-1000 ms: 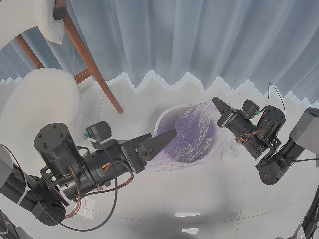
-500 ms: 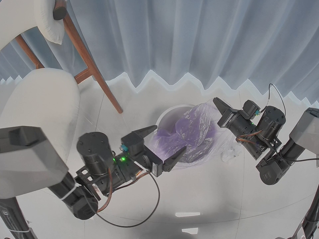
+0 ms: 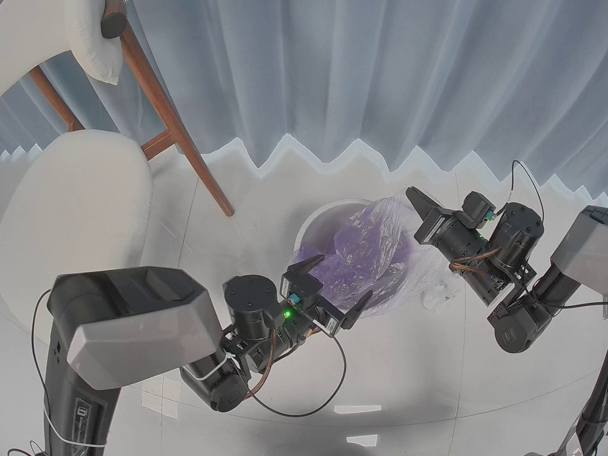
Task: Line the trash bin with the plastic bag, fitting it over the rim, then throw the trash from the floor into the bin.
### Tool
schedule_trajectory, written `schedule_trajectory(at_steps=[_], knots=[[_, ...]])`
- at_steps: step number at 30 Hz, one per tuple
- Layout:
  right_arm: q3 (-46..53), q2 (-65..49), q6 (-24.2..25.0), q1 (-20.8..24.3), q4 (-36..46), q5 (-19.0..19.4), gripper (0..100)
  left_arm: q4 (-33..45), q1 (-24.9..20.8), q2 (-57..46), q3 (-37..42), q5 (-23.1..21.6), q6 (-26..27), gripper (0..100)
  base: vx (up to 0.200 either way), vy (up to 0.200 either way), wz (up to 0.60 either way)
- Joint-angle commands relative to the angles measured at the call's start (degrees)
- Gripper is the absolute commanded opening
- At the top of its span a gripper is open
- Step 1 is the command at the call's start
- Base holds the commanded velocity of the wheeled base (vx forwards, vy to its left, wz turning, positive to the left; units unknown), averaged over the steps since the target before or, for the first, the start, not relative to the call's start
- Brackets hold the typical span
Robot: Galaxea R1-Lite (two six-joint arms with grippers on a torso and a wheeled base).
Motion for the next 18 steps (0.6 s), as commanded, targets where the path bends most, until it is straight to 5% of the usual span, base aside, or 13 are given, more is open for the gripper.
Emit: schedule_trajectory(at_steps=[1,11,12,18], knots=[[0.0,0.4,0.0,0.1,0.0,0.0,0,0.0,0.0,3.7,-1.6,0.1,0.1,100,0.0,0.0,0.0],[0.0,0.4,0.0,0.2,0.0,0.0,0,0.0,0.2,6.0,-4.1,1.5,-0.4,100,0.0,0.0,0.0],[-0.1,0.4,0.0,0.3,-0.1,0.0,0,-0.1,0.2,6.4,-5.4,2.2,-0.5,0,0.0,0.0,0.0],[0.0,0.4,0.0,0.2,-0.1,0.0,0,0.7,2.0,5.1,-11.1,3.2,-1.5,0,0.0,0.0,0.0]])
